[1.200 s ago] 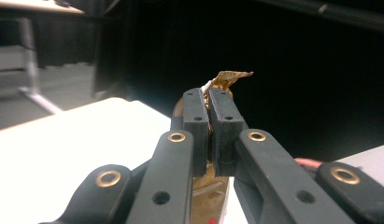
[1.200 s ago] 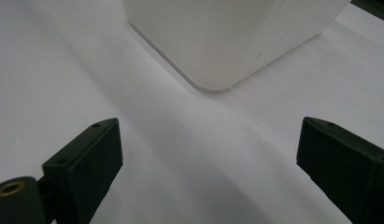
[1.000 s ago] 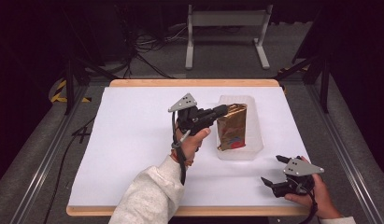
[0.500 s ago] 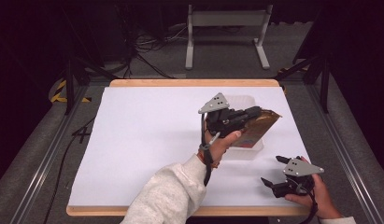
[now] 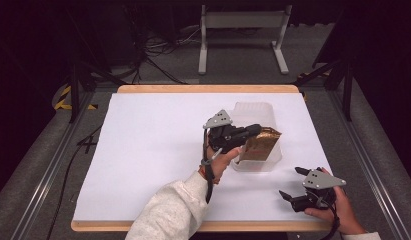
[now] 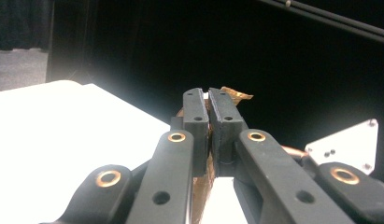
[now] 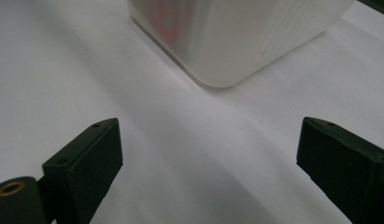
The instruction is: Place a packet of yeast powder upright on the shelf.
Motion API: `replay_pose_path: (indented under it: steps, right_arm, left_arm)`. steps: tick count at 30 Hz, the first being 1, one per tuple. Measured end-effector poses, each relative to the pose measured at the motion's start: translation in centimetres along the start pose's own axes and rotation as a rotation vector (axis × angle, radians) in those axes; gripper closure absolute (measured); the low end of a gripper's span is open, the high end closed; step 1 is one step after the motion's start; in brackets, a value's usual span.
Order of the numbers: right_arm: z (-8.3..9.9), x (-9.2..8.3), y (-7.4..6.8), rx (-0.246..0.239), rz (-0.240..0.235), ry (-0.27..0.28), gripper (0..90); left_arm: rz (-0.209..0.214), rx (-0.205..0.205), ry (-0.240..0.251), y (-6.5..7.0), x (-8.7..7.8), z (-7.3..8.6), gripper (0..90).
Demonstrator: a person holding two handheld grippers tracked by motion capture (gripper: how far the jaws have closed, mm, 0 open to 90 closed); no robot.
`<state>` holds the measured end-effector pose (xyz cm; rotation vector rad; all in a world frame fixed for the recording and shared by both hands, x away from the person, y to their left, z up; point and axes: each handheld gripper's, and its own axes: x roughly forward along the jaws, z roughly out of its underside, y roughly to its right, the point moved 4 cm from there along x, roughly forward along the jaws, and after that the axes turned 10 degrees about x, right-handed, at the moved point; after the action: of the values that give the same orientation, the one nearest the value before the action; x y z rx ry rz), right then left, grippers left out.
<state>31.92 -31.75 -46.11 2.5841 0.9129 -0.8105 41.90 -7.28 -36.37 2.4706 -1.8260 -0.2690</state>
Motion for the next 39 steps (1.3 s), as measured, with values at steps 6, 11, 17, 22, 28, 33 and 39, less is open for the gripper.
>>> replay_pose_path:
  steps: [6,11,17,22,28,33,39]
  right_arm:
    - [0.0,0.1,0.0,-0.004,0.001,-0.002,7.7]
    - [0.0,0.1,-0.1,-0.006,0.002,-0.006,7.7]
    - [0.0,0.1,-0.1,-0.006,0.001,-0.005,7.7]
    - [0.0,0.0,-0.1,-0.009,-0.002,-0.002,7.7]
    - [-0.1,0.1,-0.2,-0.009,-0.001,-0.004,7.7]
    - [-0.1,0.1,-0.1,-0.01,0.0,-0.006,7.7]
    - [-0.1,0.1,-0.1,-0.009,-0.001,-0.004,7.7]
  left_arm:
    - [-0.018,0.024,-0.011,-0.4,-1.7,0.7,86.3]
    - [-0.026,0.046,-0.029,-0.7,-2.3,0.8,86.1]
    - [-0.039,0.076,-0.062,-1.0,-2.9,1.0,85.5]
    - [-0.026,0.102,-0.081,-1.2,-3.4,0.9,85.1]
    - [-0.011,0.147,-0.121,-1.4,-4.1,0.8,84.4]
    - [-0.018,0.156,-0.137,-1.6,-4.3,0.8,83.5]
    - [-0.022,0.176,-0.16,-1.6,-4.5,0.7,81.1]
